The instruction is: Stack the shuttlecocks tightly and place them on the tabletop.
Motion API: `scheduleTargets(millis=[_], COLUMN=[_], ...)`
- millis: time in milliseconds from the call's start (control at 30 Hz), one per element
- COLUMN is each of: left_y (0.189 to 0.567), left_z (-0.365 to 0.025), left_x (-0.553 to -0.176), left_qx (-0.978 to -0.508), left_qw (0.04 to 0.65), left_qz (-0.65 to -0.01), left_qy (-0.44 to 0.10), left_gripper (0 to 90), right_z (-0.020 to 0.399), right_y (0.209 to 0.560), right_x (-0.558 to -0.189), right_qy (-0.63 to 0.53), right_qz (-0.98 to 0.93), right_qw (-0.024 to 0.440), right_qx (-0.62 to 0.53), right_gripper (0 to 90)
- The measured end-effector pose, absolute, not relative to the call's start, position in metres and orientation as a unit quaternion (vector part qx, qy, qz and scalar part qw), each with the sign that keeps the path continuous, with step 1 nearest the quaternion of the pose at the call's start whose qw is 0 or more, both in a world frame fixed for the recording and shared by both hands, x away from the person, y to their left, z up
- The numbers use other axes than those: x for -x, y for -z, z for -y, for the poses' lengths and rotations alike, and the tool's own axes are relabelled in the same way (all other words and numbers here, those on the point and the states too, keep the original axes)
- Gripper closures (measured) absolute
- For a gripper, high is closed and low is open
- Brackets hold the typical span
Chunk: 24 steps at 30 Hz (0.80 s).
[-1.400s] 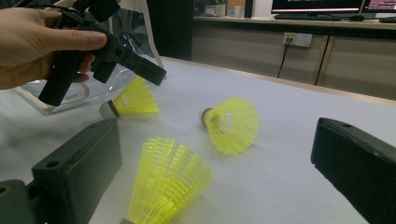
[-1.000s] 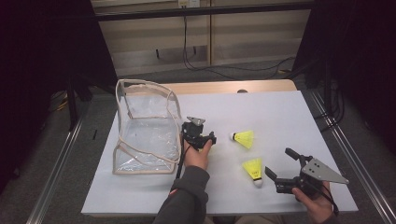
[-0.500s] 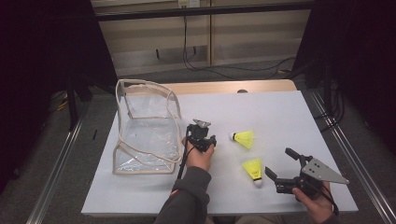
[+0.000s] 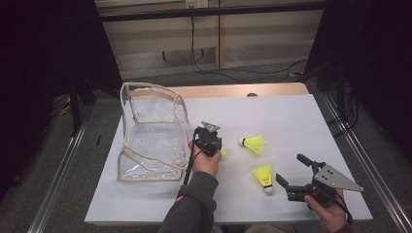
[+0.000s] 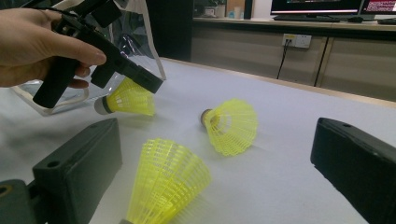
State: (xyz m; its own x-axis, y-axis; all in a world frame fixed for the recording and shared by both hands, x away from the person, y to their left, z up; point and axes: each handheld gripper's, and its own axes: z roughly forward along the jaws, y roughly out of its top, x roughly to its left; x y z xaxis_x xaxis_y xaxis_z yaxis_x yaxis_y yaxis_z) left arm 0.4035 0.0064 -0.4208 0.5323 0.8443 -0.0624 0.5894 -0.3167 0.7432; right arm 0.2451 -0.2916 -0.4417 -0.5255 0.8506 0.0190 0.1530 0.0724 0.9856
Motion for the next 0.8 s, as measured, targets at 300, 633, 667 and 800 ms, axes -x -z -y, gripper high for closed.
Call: scheduleTargets(millis=[300, 633, 667, 800], left_y=[0.414, 0.407, 0.407, 0.407], left_z=[-0.002, 0.001, 0.002, 0.006], left_x=[-0.410, -0.422, -0.424, -0.429], left_qx=[-0.794, -0.792, -0.791, -0.790], left_qw=[0.384, 0.395, 0.396, 0.401], left_qz=[-0.438, -0.431, -0.431, -0.428], left_qy=[-0.175, -0.177, -0.178, -0.178], left_gripper=[83.0, 83.0, 82.9, 82.6], right_z=[0.291, 0.291, 0.291, 0.291], right_y=[0.441, 0.442, 0.442, 0.442], right_x=[-0.245, -0.245, -0.245, -0.245], right_qy=[-0.568, -0.568, -0.568, -0.567], right_qz=[-0.664, -0.664, -0.664, -0.665], right_qw=[0.308, 0.309, 0.308, 0.308], right_qx=[-0.377, -0.376, -0.377, -0.376], right_gripper=[1.4, 1.4, 1.4, 1.4])
